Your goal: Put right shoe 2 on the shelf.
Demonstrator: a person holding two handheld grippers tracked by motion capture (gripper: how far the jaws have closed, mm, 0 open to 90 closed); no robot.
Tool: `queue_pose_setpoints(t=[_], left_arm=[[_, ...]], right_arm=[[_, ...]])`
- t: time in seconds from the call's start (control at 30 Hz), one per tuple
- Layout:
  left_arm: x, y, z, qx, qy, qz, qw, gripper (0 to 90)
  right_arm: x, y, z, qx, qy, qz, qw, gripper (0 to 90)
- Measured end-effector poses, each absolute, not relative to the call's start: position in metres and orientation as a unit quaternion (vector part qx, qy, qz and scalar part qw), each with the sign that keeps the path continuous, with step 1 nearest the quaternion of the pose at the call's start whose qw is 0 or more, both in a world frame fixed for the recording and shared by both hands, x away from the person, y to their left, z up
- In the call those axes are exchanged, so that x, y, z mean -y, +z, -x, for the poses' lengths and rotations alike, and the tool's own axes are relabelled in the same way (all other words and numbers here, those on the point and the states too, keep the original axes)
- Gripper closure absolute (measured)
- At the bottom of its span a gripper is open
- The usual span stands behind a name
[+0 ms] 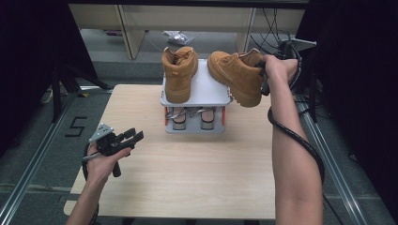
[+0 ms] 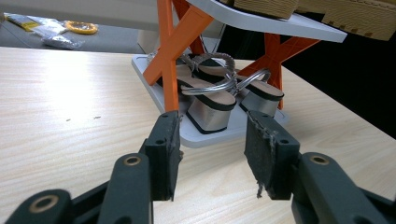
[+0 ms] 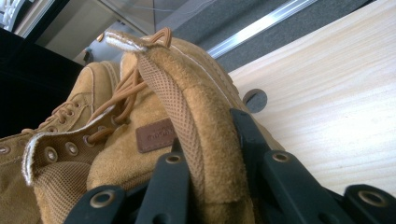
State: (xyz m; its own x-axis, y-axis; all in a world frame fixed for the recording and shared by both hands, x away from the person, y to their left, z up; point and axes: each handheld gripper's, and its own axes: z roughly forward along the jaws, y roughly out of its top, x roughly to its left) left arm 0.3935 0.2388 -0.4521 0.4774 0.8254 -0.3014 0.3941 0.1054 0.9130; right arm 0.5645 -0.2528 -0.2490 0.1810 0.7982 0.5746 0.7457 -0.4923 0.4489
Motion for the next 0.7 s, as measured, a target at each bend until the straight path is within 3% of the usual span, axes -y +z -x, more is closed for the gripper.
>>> queue_pose_setpoints(t=[0.7], left_arm=[[-0.24, -0.452, -0.393, -0.474, 0.189, -0.641, 0.573, 54.9]], right_arm=[[0.234, -0.242, -0.572, -0.514, 0.378, -0.769, 0.043, 77.5]])
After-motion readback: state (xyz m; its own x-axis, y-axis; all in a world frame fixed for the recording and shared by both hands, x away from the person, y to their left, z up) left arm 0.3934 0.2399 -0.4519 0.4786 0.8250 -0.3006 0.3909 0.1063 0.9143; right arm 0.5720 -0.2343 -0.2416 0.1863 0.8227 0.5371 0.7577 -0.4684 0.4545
